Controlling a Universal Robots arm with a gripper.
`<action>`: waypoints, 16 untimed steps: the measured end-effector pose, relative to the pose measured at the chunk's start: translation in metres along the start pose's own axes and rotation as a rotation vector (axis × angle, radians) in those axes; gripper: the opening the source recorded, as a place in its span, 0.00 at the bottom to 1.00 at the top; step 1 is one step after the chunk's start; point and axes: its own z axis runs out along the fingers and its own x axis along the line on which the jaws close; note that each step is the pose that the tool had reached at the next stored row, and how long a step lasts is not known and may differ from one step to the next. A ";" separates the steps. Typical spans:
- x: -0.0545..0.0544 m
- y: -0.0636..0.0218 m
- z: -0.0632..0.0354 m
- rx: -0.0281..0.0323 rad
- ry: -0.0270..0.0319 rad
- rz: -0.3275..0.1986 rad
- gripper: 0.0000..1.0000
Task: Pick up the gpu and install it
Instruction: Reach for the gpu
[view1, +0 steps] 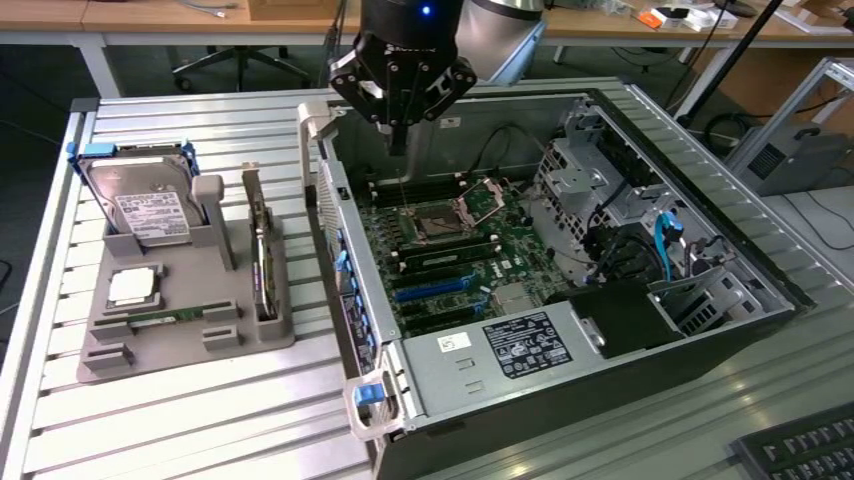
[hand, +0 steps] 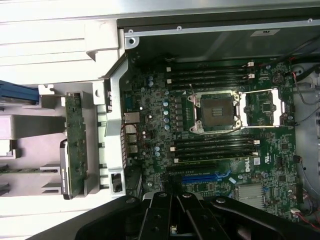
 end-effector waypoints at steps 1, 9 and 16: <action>0.000 0.0000 0.0000 0.0000 0.0000 0.000 0.10; 0.002 -0.0002 -0.0001 0.0000 0.0000 0.000 0.10; 0.005 -0.0003 -0.0001 0.0000 0.0000 0.000 0.10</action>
